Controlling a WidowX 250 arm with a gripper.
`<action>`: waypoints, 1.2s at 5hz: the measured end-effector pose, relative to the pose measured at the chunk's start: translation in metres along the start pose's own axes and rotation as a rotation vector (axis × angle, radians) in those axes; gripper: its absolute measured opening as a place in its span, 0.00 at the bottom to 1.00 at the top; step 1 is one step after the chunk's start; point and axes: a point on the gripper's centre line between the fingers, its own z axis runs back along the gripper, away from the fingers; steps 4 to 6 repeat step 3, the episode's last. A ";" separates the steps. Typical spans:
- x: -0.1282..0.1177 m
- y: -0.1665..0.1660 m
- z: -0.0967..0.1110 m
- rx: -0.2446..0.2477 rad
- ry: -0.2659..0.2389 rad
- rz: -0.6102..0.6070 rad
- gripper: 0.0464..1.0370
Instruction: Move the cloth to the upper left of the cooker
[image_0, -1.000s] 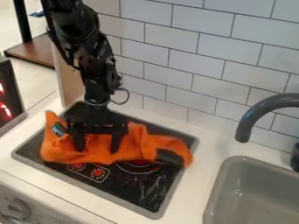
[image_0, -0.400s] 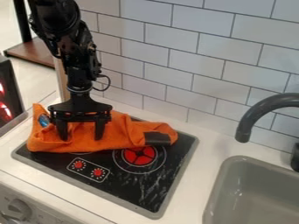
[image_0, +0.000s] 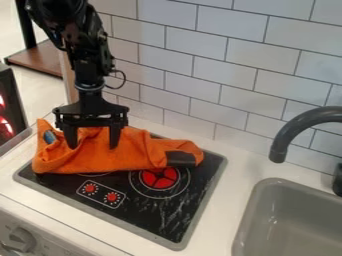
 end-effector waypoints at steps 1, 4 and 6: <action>0.003 0.005 0.034 -0.024 -0.057 0.021 0.96; -0.011 0.020 0.070 -0.055 -0.079 0.004 0.96; -0.011 0.020 0.070 -0.055 -0.079 0.004 0.96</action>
